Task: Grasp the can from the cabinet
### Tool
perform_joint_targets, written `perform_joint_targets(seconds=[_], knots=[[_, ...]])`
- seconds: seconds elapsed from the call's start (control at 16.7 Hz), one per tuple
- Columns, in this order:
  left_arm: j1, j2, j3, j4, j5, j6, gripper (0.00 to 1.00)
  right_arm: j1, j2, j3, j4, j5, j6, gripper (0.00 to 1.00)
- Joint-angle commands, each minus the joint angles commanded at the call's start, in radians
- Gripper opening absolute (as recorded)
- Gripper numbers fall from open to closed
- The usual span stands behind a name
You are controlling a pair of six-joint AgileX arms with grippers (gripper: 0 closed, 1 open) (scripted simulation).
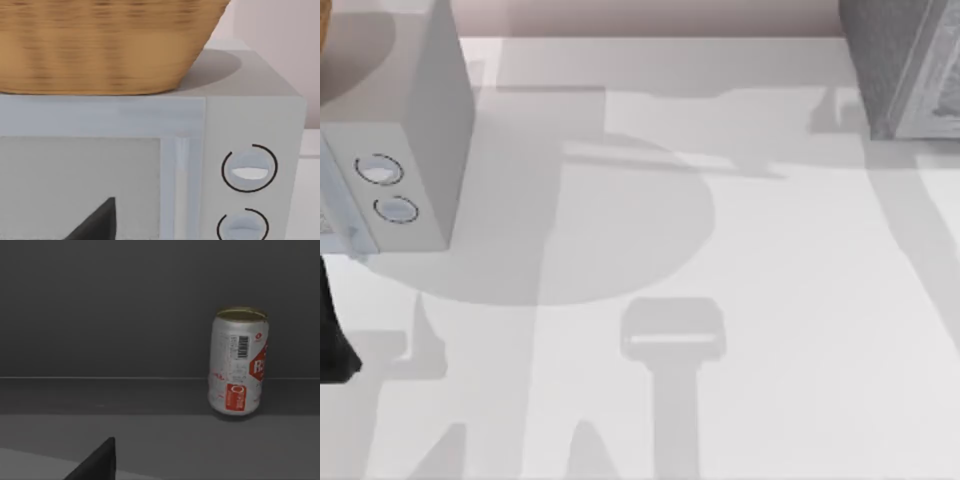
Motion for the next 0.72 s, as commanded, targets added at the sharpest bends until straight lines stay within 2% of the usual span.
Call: perform_joint_targets(seconds=[0.42, 0.72], knots=[[0.0, 0.0, 0.0, 0.0, 0.0, 0.0, 1.0, -0.005, 0.01, 0.013, 0.002, -0.001, 0.0, 1.0], [0.0, 0.0, 0.0, 0.0, 0.0, 0.0, 1.0, -0.064, 0.148, 0.054, 0.1, -0.05, -0.002, 1.0]])
